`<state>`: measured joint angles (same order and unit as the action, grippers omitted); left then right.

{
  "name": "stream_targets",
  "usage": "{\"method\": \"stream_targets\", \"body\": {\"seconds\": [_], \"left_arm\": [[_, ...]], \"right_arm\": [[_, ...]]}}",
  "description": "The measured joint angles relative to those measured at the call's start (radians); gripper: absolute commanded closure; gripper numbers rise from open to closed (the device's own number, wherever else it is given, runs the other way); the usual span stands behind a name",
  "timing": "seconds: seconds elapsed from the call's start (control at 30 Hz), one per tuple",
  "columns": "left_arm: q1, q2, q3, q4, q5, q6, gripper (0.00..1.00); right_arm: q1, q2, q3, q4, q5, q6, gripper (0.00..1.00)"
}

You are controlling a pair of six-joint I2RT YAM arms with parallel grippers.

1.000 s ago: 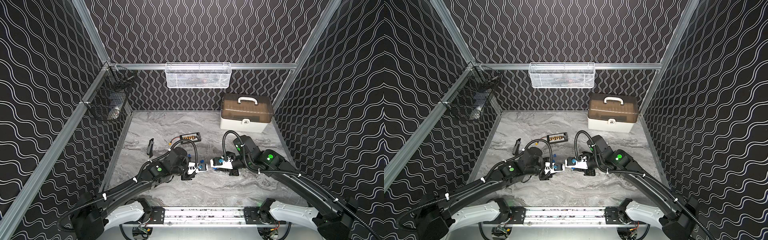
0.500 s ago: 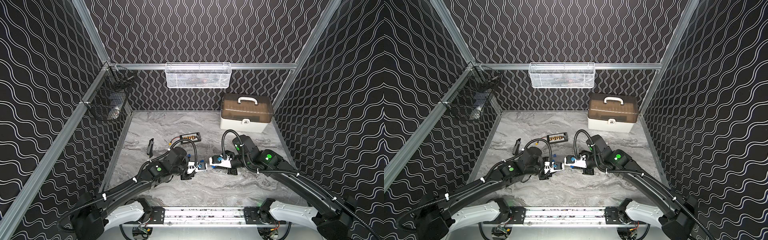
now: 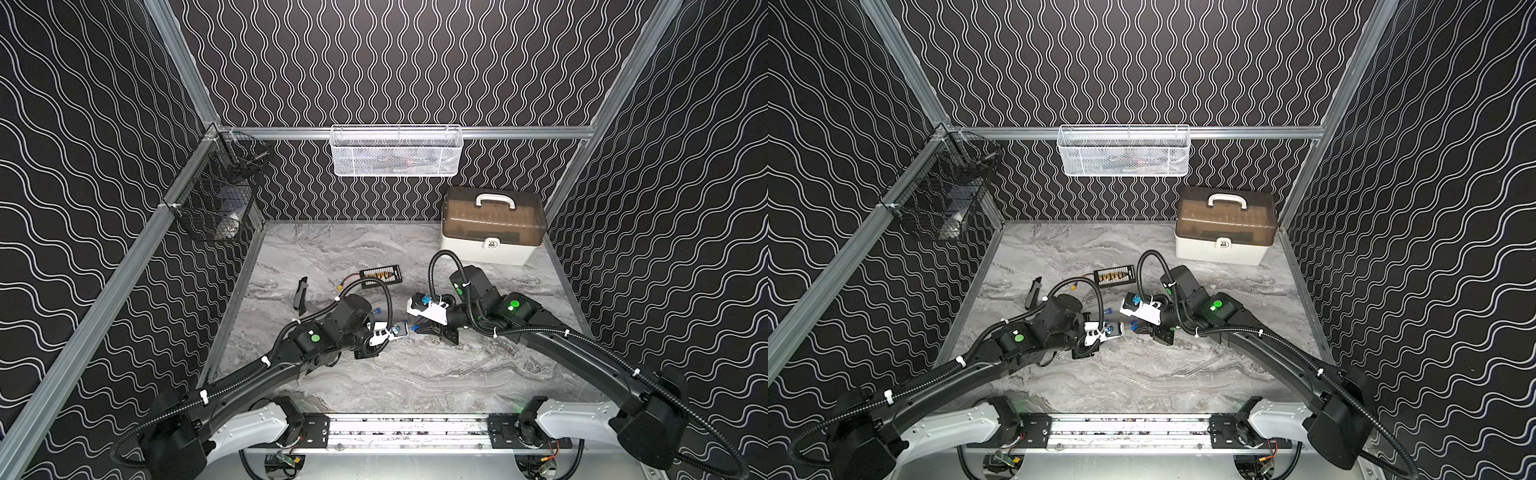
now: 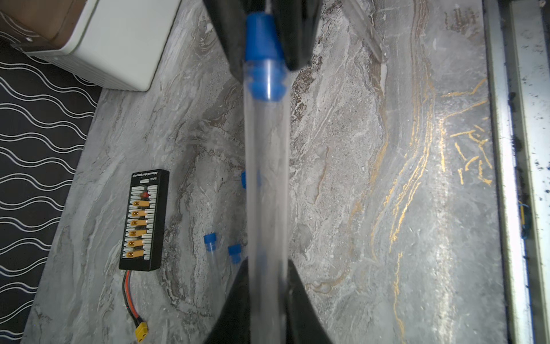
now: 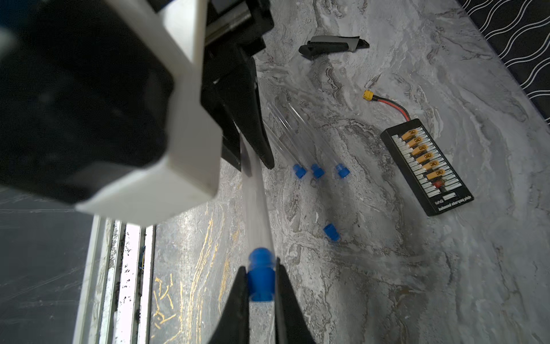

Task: Insert stoppers into test tubes
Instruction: Insert the stopper into the test tube, then place the test tube at the center of the board.

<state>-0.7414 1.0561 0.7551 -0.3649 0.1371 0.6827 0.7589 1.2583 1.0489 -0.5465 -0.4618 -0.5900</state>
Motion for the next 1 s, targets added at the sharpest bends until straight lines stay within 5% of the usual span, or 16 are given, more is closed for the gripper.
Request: {"method": "stream_targets", "body": {"seconds": [0.23,0.4,0.53,0.77,1.0], "left_arm": [[0.0,-0.008,0.0,-0.017,-0.014,0.005,1.0],[-0.008,-0.01,0.0,0.082,0.039,0.025,1.0],[0.017,-0.012,-0.002,0.115,0.045,0.056,1.0],[0.229,0.057,0.009,0.009,0.095,0.079,1.0],[0.413,0.306,0.134,-0.129,0.127,0.08,1.0]], "right_arm": [[-0.003,0.02,0.01,0.009,-0.034,0.051,0.87],[-0.006,0.005,0.025,0.032,-0.082,0.066,0.47],[-0.106,-0.061,0.082,0.006,-0.161,0.085,0.33],[-0.316,-0.139,0.111,-0.046,-0.379,0.27,0.31],[-0.335,-0.151,-0.087,0.094,-0.234,0.612,0.34]]}}
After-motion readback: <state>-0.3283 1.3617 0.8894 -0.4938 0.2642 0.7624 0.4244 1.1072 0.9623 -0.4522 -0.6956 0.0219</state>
